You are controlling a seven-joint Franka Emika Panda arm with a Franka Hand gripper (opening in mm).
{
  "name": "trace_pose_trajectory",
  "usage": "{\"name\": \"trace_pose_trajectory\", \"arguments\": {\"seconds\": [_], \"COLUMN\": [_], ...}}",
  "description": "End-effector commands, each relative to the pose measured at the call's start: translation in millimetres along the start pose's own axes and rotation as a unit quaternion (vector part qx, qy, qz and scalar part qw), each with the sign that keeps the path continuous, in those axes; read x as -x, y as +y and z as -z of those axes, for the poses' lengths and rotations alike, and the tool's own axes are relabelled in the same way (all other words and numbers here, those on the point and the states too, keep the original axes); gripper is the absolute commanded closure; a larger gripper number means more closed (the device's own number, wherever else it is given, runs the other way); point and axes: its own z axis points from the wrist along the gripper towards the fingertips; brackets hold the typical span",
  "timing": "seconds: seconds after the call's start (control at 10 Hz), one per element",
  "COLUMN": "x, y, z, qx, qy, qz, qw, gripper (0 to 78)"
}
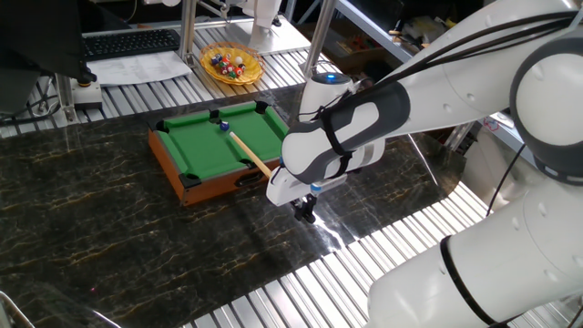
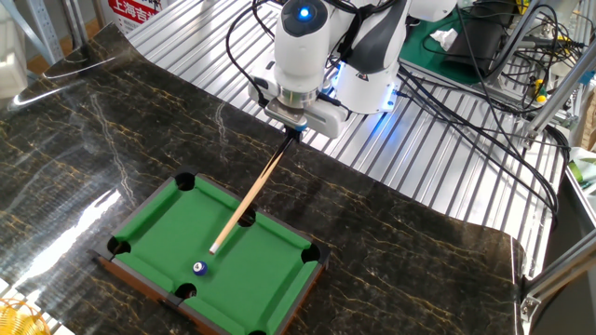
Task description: Hit the pool ball
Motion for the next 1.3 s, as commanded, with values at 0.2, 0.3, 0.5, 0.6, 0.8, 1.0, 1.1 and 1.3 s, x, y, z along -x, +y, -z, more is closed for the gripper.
{"name": "trace_pose_trajectory", "arguments": {"seconds": [0.2,0.3,0.5,0.6,0.8,1.0,1.1,1.3], "x": [3.6,4.8,8.5,9.6,11.5,12.8,12.9,14.0], "y": [0.1,0.2,0.0,-0.1,-0.3,-0.2,-0.2,-0.1], "z": [1.3,1.3,0.8,0.0,-1.2,-0.7,-0.8,-0.5], "qx": [0.0,-0.001,-0.001,-0.001,-0.001,-0.001,-0.001,-0.001], "qy": [-0.002,-0.002,-0.002,-0.003,-0.003,-0.003,-0.003,-0.003], "qz": [0.0,0.0,0.0,0.0,0.001,0.001,0.001,0.002], "qw": [1.0,1.0,1.0,1.0,1.0,1.0,1.0,1.0], "gripper": [76.4,76.4,76.4,76.4,76.4,76.4,76.4,76.4]}}
